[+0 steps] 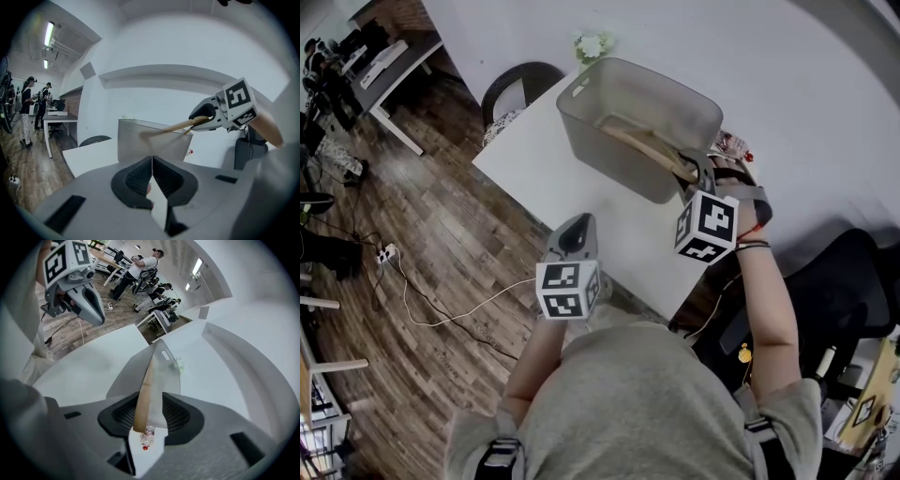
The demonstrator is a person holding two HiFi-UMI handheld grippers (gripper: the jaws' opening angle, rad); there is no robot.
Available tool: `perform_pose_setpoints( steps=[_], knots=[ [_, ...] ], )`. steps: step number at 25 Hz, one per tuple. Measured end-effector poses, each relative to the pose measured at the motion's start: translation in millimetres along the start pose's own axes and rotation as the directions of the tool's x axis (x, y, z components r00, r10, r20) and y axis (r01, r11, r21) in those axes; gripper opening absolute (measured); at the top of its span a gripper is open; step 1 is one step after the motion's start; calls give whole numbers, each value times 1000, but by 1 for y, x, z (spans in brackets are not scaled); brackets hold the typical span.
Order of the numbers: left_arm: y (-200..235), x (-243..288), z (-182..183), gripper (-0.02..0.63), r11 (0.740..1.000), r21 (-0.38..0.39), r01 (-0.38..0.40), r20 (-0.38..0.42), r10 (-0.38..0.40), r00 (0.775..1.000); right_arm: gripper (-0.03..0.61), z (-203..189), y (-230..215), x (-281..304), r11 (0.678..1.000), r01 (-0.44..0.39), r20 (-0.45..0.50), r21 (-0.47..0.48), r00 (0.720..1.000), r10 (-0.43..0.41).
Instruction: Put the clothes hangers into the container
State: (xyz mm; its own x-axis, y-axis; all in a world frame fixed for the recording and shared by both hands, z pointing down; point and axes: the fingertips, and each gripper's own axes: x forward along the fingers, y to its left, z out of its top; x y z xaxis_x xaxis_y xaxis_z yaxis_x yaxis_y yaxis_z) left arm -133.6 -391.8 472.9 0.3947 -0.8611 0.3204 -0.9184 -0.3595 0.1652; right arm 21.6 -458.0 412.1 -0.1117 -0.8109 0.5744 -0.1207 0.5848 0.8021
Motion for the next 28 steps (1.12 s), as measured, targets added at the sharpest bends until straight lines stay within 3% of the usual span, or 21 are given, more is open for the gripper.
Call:
perform_pose_setpoints(
  steps=[14, 22, 28],
  knots=[
    [-35, -57, -25, 10, 1000, -6, -24, 26, 24, 999, 151, -13, 26, -62, 986, 141, 27, 87, 989, -144],
    [-49, -87, -32, 10, 999, 2, -45, 37, 45, 998, 145, -20, 48, -90, 976, 146, 45, 164, 987, -155],
    [-56, -109, -32, 11, 999, 0, -53, 49, 53, 997, 88, -14, 72, -111, 947, 112, 87, 303, 986, -144]
  ],
)
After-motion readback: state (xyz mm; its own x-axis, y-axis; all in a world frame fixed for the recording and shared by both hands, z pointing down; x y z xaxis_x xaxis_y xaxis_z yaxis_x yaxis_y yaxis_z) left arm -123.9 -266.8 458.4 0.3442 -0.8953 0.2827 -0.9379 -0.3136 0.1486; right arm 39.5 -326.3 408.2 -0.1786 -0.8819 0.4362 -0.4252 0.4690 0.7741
